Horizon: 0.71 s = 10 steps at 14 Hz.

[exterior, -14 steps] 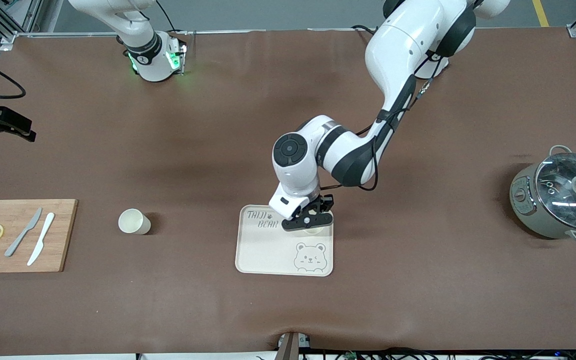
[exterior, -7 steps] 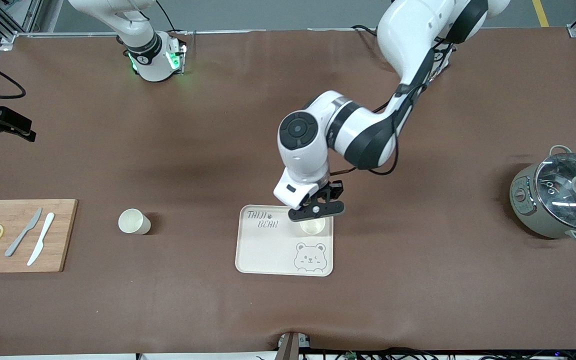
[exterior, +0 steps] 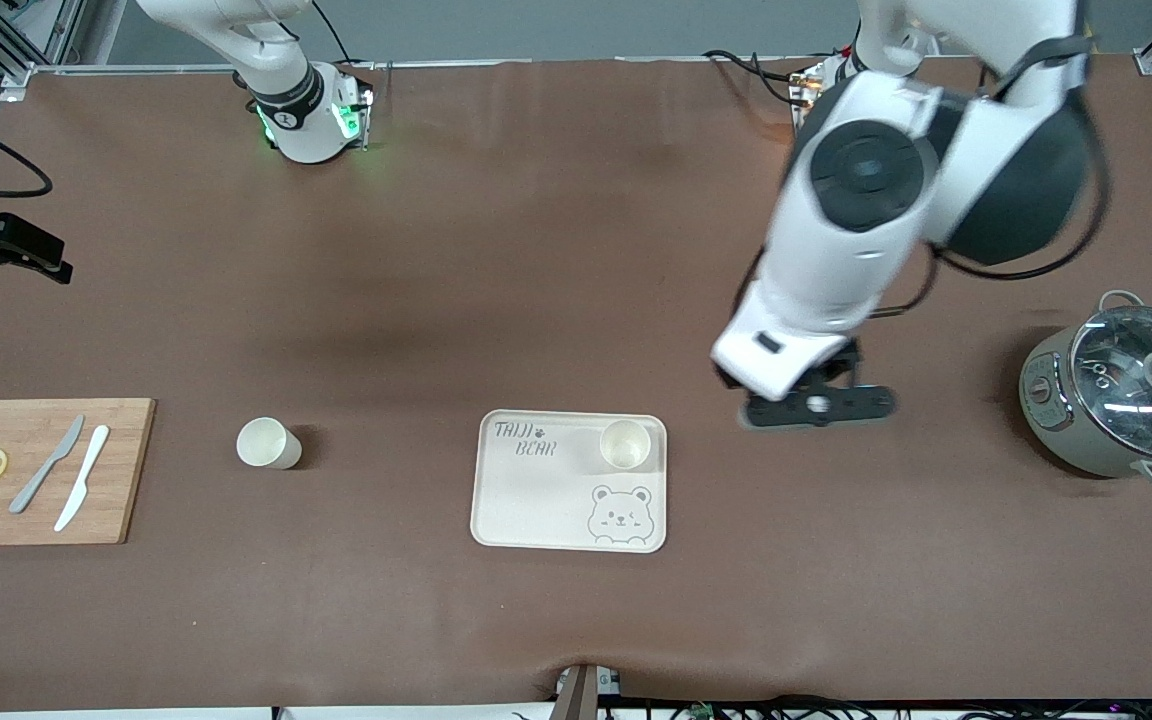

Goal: Place white IKEA cup upright on tray with both arms
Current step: 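Raise the left gripper and withdraw it back beside the pot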

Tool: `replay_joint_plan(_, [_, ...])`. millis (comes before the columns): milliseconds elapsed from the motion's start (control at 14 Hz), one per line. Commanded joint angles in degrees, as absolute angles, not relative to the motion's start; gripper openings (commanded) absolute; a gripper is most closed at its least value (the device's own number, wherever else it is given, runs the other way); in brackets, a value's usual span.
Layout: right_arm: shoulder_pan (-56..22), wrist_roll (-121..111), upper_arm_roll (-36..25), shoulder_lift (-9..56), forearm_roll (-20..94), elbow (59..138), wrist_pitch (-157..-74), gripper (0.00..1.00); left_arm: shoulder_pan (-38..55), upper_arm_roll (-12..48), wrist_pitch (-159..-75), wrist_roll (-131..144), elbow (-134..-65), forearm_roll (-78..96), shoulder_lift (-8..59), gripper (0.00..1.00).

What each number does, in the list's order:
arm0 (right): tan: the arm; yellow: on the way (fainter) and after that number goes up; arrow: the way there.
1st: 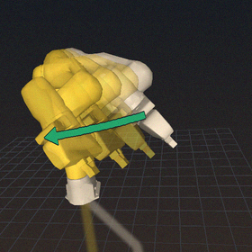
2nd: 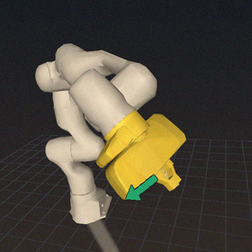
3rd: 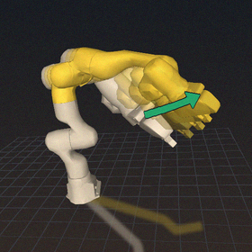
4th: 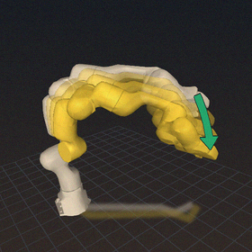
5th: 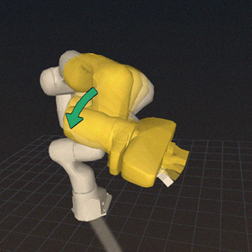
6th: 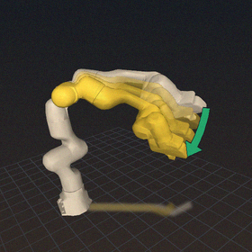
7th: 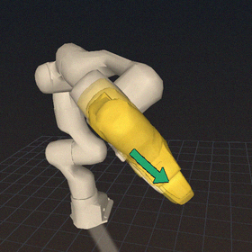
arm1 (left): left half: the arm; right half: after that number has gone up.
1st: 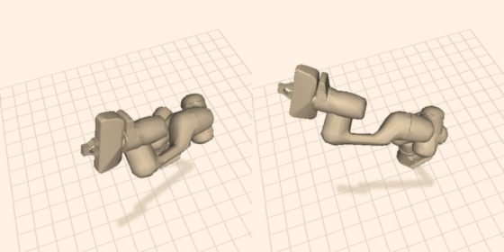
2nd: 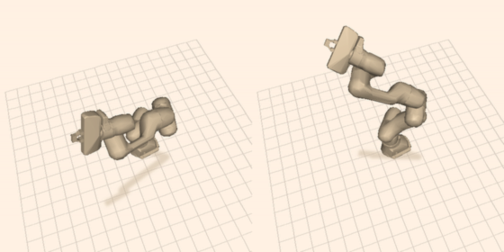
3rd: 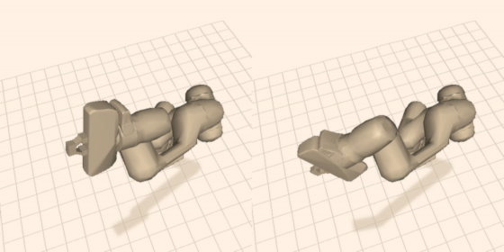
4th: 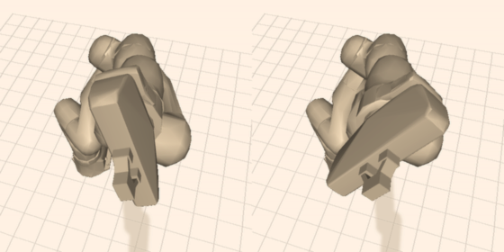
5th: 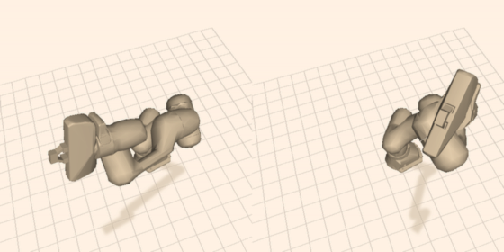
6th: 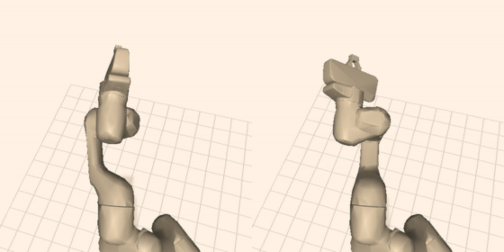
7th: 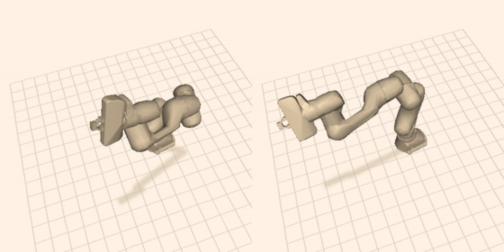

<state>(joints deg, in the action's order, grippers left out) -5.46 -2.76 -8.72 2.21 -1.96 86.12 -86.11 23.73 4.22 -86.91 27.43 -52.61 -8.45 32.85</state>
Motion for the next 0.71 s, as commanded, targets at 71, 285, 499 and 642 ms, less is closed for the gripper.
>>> replay_joint_plan(71, [-5.45,-2.64,-8.44,2.37,-2.46,85.61,-86.31,1.0,18.91,4.13,-85.08,19.36,-54.14,-7.21,29.8,0.5])
replay_joint_plan(285, [-5.36,-3.51,-8.44,2.46,-2.29,85.61,-88.41,1.0,15.04,4.31,-84.73,14.25,-54.05,-6.68,29.27,0.5])
replay_joint_plan(499, [-3.87,-11.39,-8.44,3.42,-1.58,85.08,-88.86,1.0,10.91,4.39,-84.73,9.6,-54.05,-5.62,29.18,0.5])
replay_joint_plan(642, [-1.68,-16.42,-8.44,5.35,-0.1,83.25,-90.26,1.0,8.36,4.31,-84.73,6.25,-54.05,-5.62,29.18,0.5])
